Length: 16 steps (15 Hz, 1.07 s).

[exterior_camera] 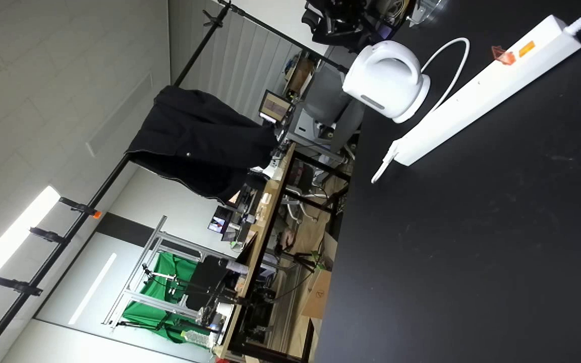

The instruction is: Turn the kettle switch off

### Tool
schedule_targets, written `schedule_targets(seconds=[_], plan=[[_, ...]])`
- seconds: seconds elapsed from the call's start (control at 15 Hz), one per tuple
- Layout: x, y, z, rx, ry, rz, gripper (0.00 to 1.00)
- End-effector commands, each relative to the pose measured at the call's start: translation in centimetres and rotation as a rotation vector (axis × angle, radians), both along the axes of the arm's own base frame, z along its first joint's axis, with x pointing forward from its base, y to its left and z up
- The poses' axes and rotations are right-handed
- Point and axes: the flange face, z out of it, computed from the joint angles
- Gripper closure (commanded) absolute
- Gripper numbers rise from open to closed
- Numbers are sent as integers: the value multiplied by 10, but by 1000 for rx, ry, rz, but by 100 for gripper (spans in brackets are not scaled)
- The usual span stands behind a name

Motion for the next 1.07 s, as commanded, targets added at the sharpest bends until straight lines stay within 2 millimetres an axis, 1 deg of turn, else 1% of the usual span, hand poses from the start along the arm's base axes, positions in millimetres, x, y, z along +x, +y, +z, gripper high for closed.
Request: schedule_targets(seconds=[0.0, 0.07, 0.13, 0.2, 0.47, 1.0], plan=[[-10, 0, 9, 1, -11, -12, 100], [7, -6, -8, 5, -12, -13, 100], [9, -10, -6, -9, -11, -35, 100], [0, -3, -3, 0, -1, -7, 99], [4, -10, -11, -9, 6, -12, 99], [6, -10, -12, -3, -1, -10, 100]])
